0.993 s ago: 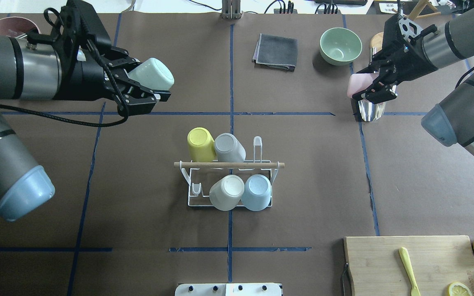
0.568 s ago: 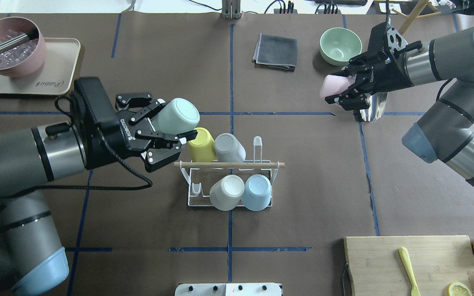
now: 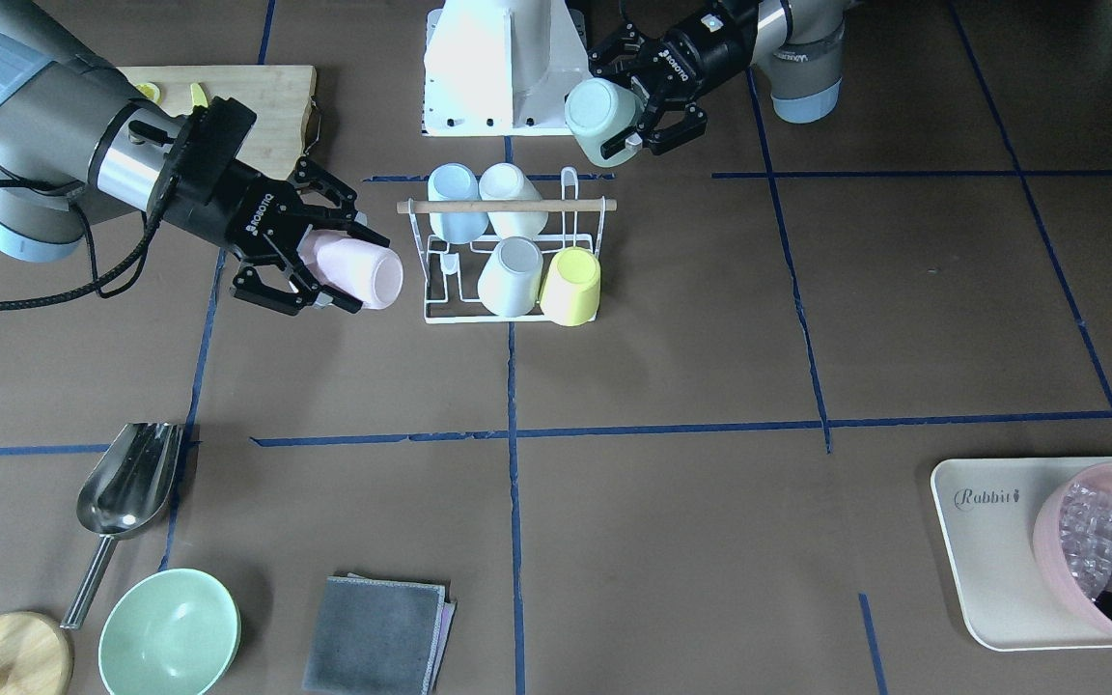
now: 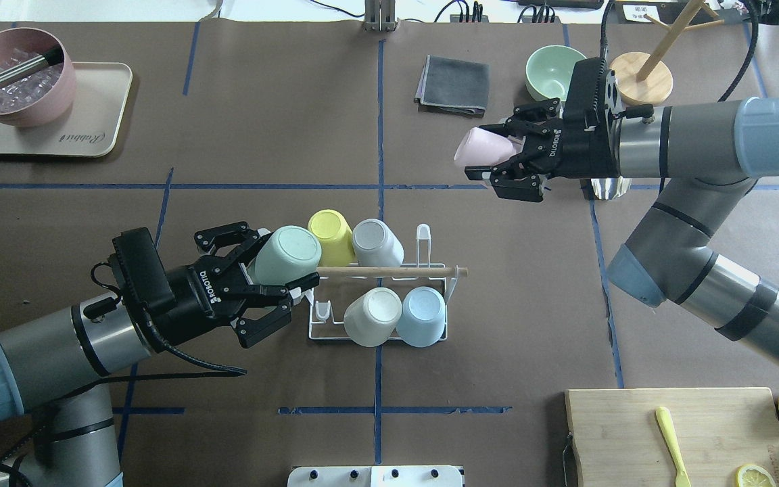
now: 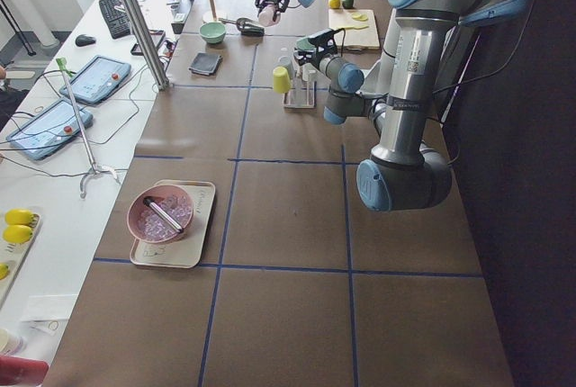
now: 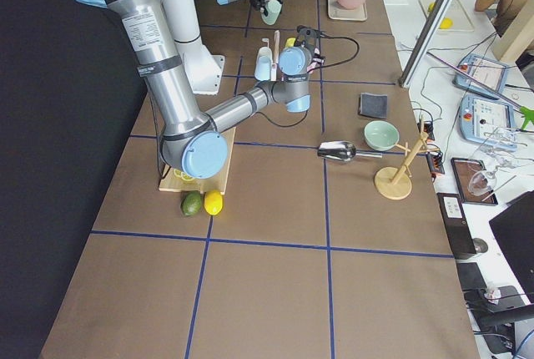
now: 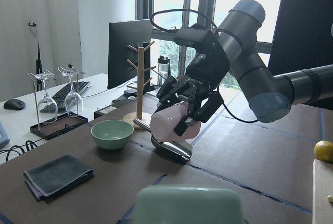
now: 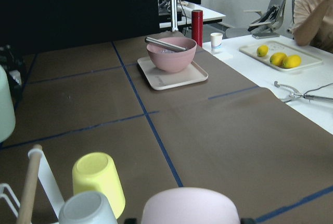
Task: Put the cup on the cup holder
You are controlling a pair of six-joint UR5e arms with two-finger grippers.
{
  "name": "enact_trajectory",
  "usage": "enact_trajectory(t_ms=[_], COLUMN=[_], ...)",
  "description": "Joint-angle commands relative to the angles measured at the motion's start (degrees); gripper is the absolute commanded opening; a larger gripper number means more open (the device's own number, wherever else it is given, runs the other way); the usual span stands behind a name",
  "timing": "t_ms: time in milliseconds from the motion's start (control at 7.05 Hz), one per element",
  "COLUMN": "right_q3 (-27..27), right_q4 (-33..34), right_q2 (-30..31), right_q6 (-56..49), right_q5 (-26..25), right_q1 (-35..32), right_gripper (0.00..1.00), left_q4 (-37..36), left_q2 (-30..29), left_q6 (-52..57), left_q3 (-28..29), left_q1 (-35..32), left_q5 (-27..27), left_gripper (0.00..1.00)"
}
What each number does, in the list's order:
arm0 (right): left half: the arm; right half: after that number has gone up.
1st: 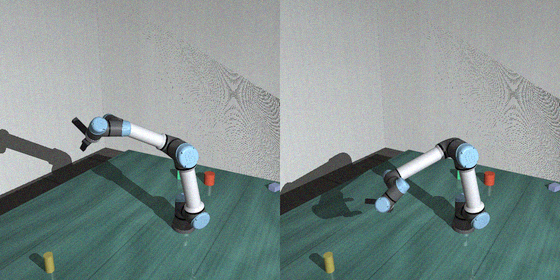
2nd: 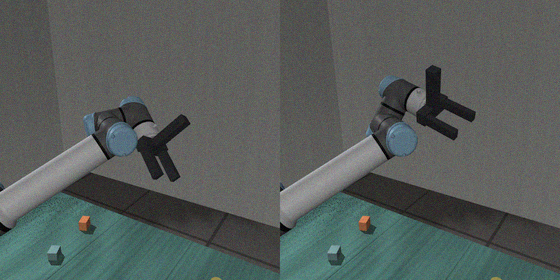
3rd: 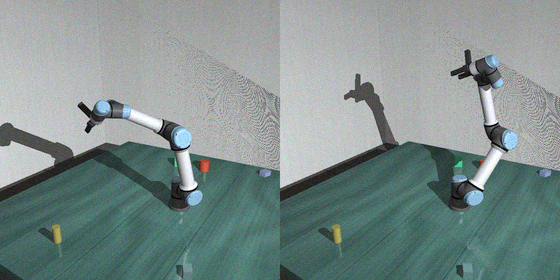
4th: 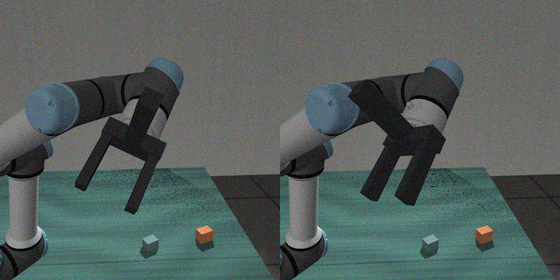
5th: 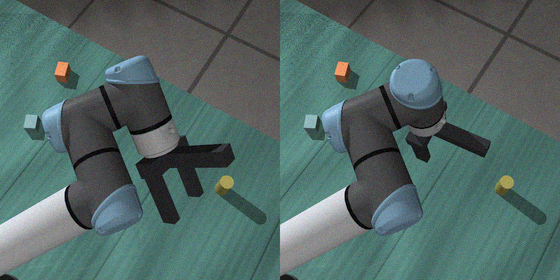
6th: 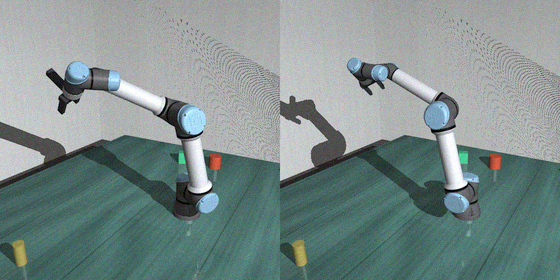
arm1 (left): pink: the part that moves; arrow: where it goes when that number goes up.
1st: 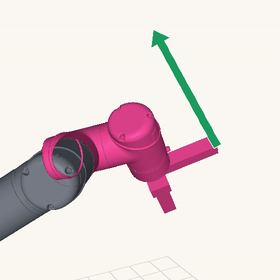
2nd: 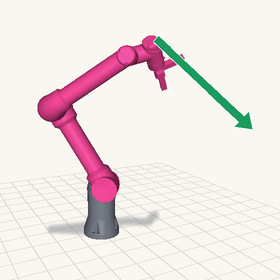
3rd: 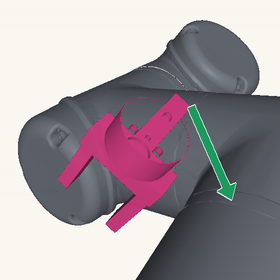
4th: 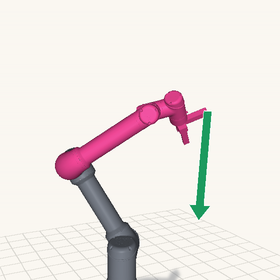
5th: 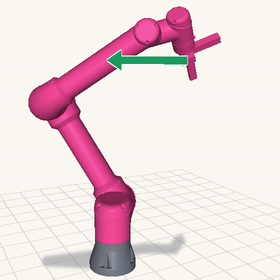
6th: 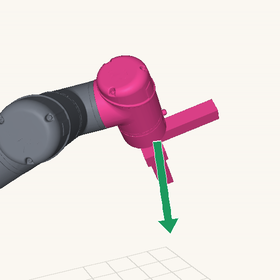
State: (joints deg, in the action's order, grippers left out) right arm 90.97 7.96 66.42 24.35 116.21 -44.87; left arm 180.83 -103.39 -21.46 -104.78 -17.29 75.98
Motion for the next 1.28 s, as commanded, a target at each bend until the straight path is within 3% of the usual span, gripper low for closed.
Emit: enact_trajectory(t_ms=[0, 284, 568, 709, 1135], right_q3=[-0.09, -3.49, -9.73, -12.37, -13.36], right_q4=[-5.73, -13.28, -18.22, -19.63, -20.26], right_q2=[-1.73, -2.86, -6.28, -7.87, -7.36], right_q6=[2.99, 3.69, 3.17, 2.99, -0.26], right_q5=[-7.11, -13.61, -16.19, -16.8, -20.15], right_q1=[3.11, 6.1, 8.39, 9.18, 14.54], right_gripper=[0.0, 0.0, 0.0, 0.0, 0.0], left_q4=[2.51, 5.83, 6.02, 6.37, 8.13], left_q2=[-1.9, -3.92, -5.6, -5.6, -5.34], left_q6=[3.15, 5.29, 5.29, 5.29, 5.29], left_q3=[1.77, 5.7, 8.88, 9.59, 11.0], left_q1=[1.12, 1.38, 1.47, 1.56, 4.63], left_q5=[-1.01, -1.1, -1.1, -1.1, -2.32], left_gripper=[0.05, 0.06, 0.06, 0.06, 0.07])
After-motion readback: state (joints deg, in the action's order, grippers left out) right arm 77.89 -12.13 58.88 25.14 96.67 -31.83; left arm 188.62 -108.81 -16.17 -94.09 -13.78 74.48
